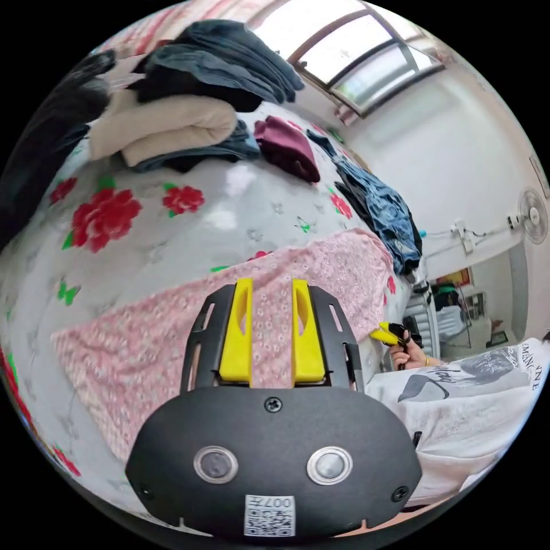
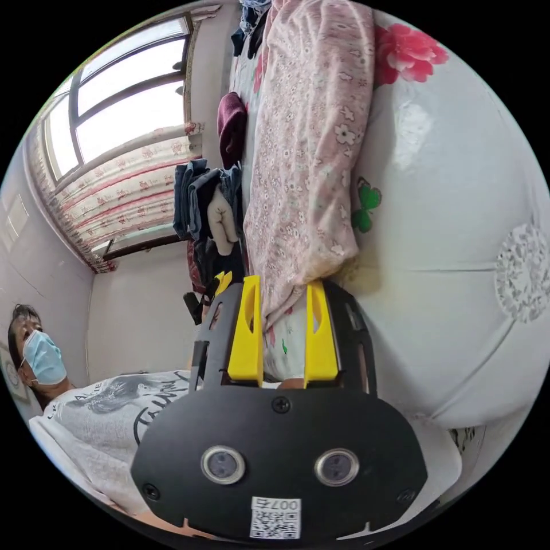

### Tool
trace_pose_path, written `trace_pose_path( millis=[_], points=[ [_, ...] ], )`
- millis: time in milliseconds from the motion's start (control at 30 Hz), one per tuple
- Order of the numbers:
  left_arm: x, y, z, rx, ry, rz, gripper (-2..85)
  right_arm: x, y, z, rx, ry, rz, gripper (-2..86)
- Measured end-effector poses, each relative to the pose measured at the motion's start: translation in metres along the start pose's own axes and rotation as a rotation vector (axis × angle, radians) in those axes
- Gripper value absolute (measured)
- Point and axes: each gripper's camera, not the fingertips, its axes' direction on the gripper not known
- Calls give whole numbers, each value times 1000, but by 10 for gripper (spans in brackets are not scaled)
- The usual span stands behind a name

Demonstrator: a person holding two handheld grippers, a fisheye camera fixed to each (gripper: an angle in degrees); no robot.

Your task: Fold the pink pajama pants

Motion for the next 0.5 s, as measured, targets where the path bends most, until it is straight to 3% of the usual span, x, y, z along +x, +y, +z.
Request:
trace_pose_path(
  millis=[133, 300, 500],
  points=[
    [5, -102, 77, -262, 54, 202, 132, -5, -16, 3, 73, -71, 49, 75],
    [9, -153, 142, -588, 75, 375, 143, 3, -8, -12, 87, -139, 148, 73],
    [-7, -174, 148, -717, 118, 523, 126, -2, -3, 5, 52, -110, 167, 71]
  ],
)
